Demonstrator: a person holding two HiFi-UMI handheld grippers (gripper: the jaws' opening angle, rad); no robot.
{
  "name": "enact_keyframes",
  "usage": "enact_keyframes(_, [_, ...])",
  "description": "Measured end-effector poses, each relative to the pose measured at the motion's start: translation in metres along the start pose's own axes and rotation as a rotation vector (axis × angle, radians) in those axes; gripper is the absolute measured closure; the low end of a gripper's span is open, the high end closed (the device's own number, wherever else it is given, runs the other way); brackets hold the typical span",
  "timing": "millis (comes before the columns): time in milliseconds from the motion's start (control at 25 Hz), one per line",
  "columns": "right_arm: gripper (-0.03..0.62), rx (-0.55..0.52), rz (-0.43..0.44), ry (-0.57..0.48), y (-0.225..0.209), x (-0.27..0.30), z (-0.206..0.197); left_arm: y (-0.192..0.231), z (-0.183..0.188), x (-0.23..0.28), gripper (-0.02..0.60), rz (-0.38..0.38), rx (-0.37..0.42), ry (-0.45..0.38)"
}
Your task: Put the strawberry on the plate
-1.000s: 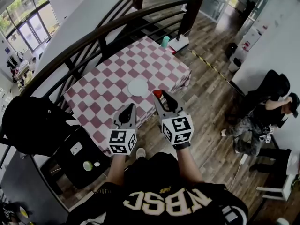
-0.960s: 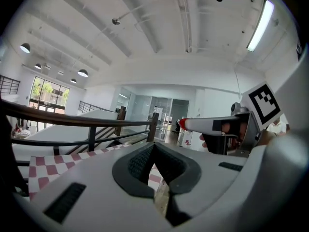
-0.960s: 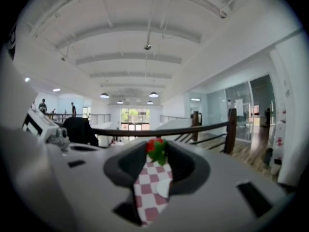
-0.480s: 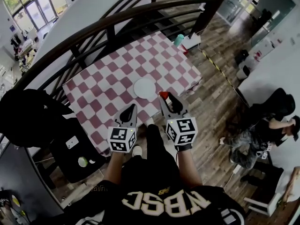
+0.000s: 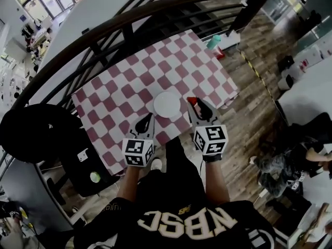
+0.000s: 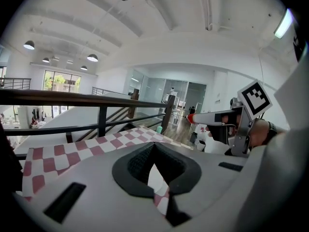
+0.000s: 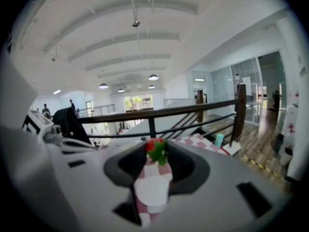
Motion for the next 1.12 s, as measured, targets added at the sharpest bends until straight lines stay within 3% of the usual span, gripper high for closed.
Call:
enact_keyframes(120, [0.453, -0.040, -0.006, 0.025, -0.009, 0.018, -0.024, 0.006, -0.020, 0.011, 0.574, 0.009, -0.009, -0.003])
enact_keyframes(320, [0.453, -0.061, 0.035, 0.152, -0.031, 0.069, -0.041, 0.027, -0.018, 0.054, 0.574, 0.016, -0.043, 0.060])
enact_keyframes(520, [0.453, -0.228, 0.066, 0.241, -0.048, 0.107, -0.077, 0.042, -0.037, 0.082, 0.574, 0.009, -0.043, 0.156])
enact_keyframes(760, [0.470, -0.474, 0.231, 0.286, -0.039, 0.128, -0.142, 0.053, -0.085, 0.084, 0.574, 0.029, -0.016, 0.201])
enact_keyframes(960, [0.470, -0.548, 0.374, 0.333, -0.020, 0.151, -0.166, 0.067, -0.105, 0.087, 0.574, 0.053, -0.044, 0.243])
enact_keyframes(1120, [0.470, -0.632, 0.482, 0.343, -0.002, 0.165, -0.181, 0.075, -0.121, 0.094, 0.573, 0.022, -0.043, 0.287])
Point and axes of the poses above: the fingertips, and each gripper's own axes: x forward along the fingers, y to its left, z out of its top, the point moved 4 cm from there along -x, backward along the fingers, and after that the axes turned 12 degrees about -z, right-handed, at the moved point
